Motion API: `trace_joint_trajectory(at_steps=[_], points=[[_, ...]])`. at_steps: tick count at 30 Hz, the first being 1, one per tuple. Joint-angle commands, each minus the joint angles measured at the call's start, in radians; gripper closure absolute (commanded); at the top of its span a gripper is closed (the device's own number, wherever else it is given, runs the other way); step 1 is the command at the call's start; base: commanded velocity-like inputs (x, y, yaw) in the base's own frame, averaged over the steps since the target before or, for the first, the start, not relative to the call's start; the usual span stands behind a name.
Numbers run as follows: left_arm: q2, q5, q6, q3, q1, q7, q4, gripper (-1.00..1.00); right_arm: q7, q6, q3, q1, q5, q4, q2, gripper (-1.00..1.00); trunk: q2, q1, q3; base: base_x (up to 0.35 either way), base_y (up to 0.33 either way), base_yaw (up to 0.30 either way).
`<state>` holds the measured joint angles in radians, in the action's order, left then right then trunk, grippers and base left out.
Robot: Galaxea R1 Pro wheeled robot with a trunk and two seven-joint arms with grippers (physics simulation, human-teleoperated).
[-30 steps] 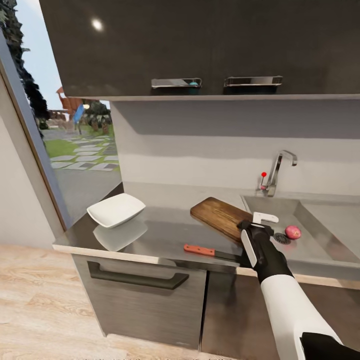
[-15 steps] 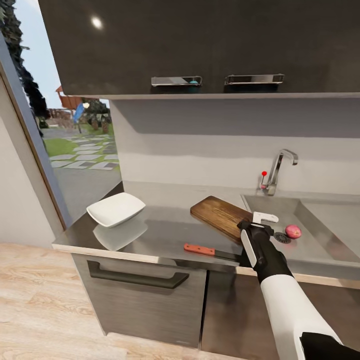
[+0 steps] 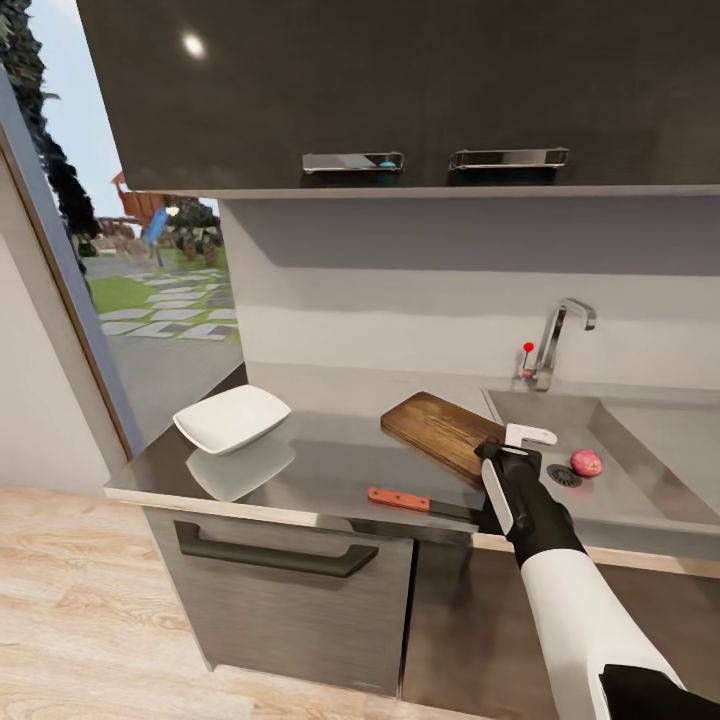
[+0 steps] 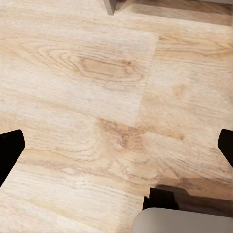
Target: In the kitchen, take the Vidalia onion out of the sink, dice it on the chopping board with the paring knife, put the diced onion into the bowl on the countertop, then place both the paring knife and the chopping board into the sink.
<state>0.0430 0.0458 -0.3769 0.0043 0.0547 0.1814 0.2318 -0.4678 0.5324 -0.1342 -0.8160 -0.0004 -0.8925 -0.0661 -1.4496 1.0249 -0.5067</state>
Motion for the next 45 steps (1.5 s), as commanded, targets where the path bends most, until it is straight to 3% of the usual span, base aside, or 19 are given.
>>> trace_joint_trajectory(at_steps=[1,14,45], points=[[0.0,0.005,-0.004,0.0,0.001,0.0,0.0,-1.0,-0.003,0.006,-0.002,0.0,-0.006,0.004,0.0,1.0,0.0,0.0,-0.001,0.0,0.0,0.0],[0.0,0.005,-0.004,0.0,0.001,0.0,0.0,-1.0,-0.004,0.006,-0.002,0.0,-0.006,0.003,0.0,1.0,0.0,0.0,0.0,0.0,0.0,0.0],[0.0,0.005,-0.004,0.0,0.001,0.0,0.0,-1.0,0.004,0.007,-0.002,0.0,-0.007,0.003,0.002,1.0,0.0,0.0,0.04,0.0,0.0,0.0]])
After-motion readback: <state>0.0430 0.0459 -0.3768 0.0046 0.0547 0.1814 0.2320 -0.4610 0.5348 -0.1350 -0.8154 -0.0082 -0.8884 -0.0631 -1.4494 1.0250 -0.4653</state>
